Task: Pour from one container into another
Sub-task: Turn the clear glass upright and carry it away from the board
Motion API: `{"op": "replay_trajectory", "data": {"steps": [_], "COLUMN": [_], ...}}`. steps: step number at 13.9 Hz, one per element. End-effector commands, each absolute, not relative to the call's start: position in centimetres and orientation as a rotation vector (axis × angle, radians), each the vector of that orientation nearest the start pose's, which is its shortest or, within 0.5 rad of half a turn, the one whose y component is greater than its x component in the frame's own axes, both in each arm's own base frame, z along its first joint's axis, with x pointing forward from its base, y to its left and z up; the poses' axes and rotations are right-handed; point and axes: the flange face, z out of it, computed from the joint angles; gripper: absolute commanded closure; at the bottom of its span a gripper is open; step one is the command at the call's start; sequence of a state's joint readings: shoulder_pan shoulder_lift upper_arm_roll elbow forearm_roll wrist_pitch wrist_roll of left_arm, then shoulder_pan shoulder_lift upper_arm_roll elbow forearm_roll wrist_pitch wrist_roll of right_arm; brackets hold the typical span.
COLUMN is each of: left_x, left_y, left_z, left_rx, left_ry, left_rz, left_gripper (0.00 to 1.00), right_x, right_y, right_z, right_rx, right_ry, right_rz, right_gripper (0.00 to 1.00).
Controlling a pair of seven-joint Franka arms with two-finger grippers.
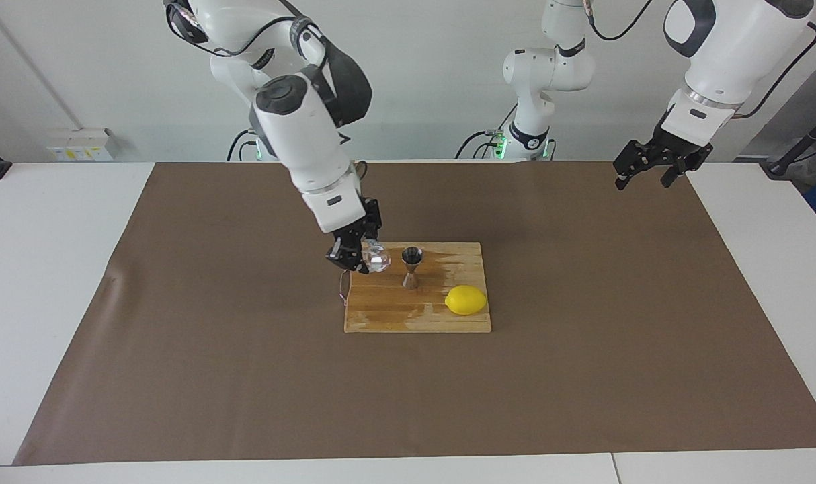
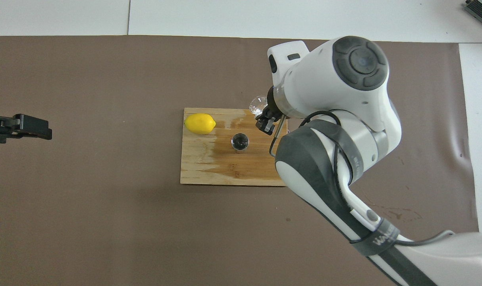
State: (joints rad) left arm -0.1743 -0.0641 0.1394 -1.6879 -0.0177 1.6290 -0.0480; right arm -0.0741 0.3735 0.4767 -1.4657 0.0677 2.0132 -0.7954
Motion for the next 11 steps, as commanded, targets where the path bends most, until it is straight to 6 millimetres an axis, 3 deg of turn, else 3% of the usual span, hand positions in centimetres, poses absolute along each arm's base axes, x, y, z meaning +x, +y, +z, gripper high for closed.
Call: {"op": "replay_trajectory", "data": {"steps": [1, 4, 8, 11], "left_x": [53.0, 53.0, 53.0, 53.0], "left_y": [-1.6, -1.6, -1.6, -1.6], "left_z": [60.9, 60.9, 60.9, 60.9], "left_rx": [-3.150, -3.150, -3.150, -3.150], "left_ry": [-0.038, -0.038, -0.038, -0.038], "left_rz": [0.004, 0.004, 0.004, 0.004], "left_gripper": [0.00, 0.00, 0.00, 0.00], "right_x": [66.2, 67.9, 67.3, 65.7], "right_y": [16.9, 8.1, -0.1, -5.2], "right_z": [50.5, 48.9, 46.2, 42.3], "right_rx": [-2.414, -2.291, -2.215, -2.195], "right_ry": [-1.630, -1.659, -1.695, -1.659], "right_rz": [-0.433, -0.533, -0.594, -0.620], "right_gripper": [0.89, 0.89, 0.89, 0.88]}}
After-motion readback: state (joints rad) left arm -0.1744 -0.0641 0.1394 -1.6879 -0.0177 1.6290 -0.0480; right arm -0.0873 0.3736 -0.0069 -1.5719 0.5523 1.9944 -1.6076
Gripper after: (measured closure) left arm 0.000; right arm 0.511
